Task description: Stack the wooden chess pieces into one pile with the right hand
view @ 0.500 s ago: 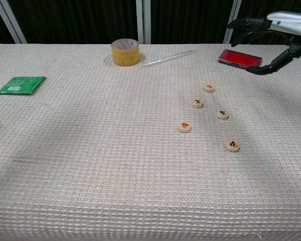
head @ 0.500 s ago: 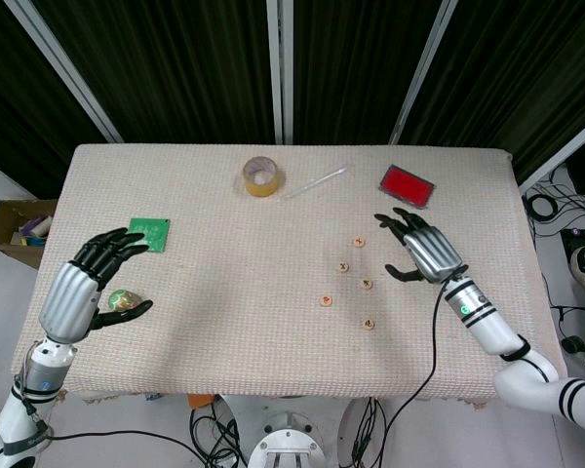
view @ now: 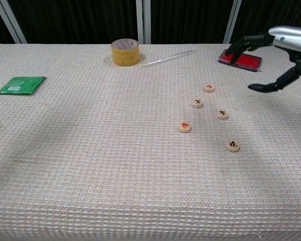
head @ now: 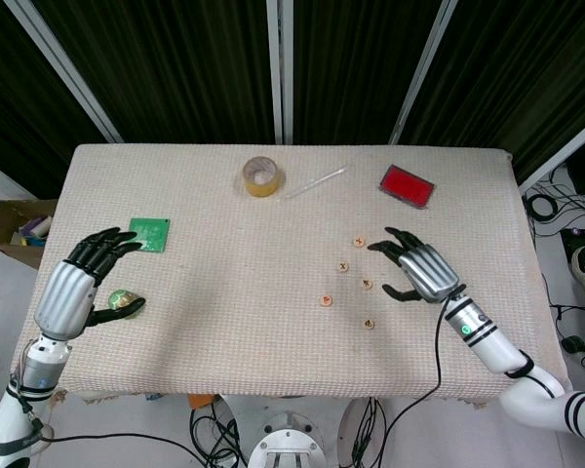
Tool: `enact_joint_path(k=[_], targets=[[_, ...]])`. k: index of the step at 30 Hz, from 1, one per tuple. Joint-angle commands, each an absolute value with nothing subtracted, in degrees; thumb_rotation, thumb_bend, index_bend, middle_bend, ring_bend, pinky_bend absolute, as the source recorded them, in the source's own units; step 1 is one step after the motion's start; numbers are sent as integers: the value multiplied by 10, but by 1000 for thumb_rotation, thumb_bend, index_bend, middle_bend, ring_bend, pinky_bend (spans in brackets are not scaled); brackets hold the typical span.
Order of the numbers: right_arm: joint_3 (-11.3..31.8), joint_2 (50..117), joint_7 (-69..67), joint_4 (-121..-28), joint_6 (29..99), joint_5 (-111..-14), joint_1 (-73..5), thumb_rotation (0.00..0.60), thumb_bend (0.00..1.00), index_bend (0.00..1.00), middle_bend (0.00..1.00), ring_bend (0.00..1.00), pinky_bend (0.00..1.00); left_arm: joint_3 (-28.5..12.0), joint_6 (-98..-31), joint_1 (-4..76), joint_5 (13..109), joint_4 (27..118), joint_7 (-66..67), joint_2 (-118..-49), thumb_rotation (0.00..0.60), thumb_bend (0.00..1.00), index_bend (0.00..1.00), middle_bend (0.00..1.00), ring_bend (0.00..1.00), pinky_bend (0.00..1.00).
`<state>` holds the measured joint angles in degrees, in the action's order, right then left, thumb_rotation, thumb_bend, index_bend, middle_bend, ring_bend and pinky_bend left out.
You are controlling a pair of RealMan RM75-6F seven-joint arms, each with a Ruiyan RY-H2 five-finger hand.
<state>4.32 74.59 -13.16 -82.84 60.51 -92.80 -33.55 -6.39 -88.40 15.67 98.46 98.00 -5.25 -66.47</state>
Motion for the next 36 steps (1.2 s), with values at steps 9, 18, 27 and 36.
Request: enact_joint_path(k=[9, 18, 27, 36], targets=[[-32, 781, -15, -813, 642, -992, -292, 600, 234, 357, 228, 41, 180, -28, -852, 124, 925, 1001, 3, -659, 600, 48, 239, 195, 162, 213], [-30, 829, 27, -785, 608, -975, -305, 600, 264, 362, 224, 40, 180, -20, -848, 116, 917, 990, -12, -663, 600, 48, 239, 195, 162, 213], [-28, 844, 43, -778, 586, -961, -318, 600, 293, 383, 227, 40, 180, -21, -851, 116, 921, 983, -28, -663, 600, 48, 239, 194, 162, 213], [-29, 855, 44, -772, 575, -955, -327, 600, 315, 431, 243, 40, 180, -20, -849, 116, 922, 978, -36, -664, 600, 48, 239, 189, 162, 213]])
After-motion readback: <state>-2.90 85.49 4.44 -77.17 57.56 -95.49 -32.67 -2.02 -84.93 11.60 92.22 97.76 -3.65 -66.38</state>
